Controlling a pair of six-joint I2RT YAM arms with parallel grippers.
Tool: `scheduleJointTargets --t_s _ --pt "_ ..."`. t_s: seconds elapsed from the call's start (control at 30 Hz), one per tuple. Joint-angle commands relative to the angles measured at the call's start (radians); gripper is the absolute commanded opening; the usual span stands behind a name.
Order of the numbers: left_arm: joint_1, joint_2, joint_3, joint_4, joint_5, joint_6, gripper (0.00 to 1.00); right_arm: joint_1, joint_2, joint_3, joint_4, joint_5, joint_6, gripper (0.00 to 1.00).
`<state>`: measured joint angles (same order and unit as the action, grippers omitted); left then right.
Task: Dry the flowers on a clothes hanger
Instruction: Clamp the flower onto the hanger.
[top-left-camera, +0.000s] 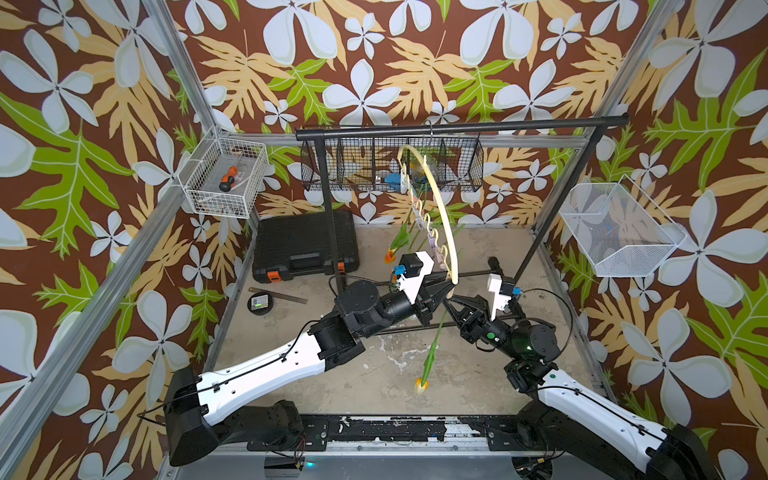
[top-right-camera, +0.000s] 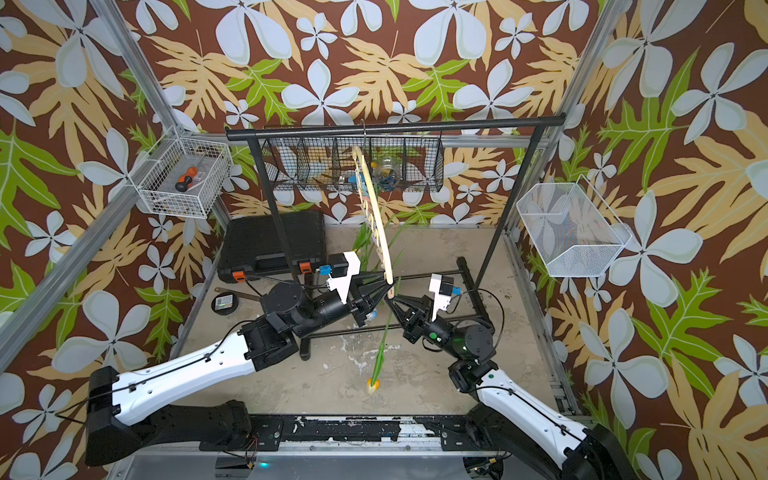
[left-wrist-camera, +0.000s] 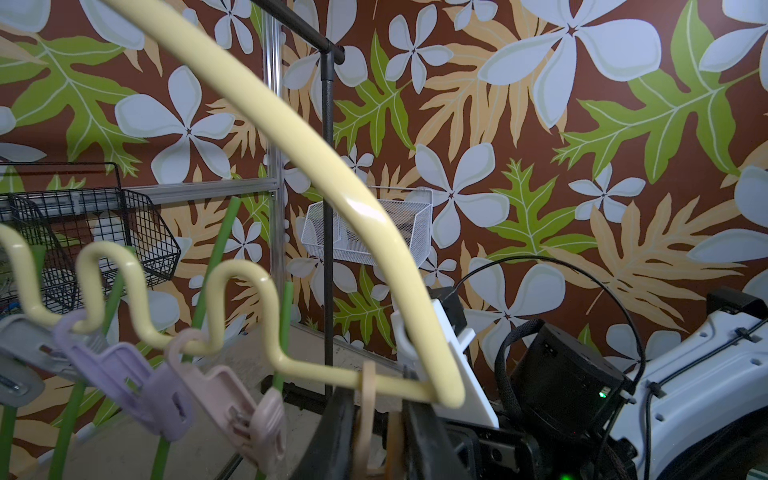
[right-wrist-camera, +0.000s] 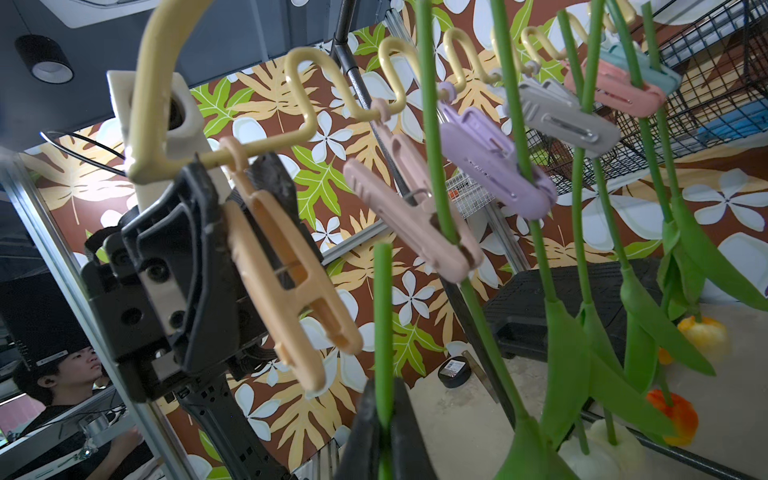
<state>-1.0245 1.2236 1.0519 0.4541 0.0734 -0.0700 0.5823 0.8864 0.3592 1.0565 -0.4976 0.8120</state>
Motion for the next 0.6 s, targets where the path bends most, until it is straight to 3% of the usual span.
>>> scheduleJointTargets --t_s 0.0,0.57 --pt "0.001 0.010 0.004 0.070 -0.026 -0.021 0.22 0.004 0.004 0.001 0.052 -0.007 0.013 0.00" --pt "0.001 0.039 -0.002 0.107 -0.032 -0.033 0.21 0.016 0.011 0.001 0.095 -0.030 0.011 0.00"
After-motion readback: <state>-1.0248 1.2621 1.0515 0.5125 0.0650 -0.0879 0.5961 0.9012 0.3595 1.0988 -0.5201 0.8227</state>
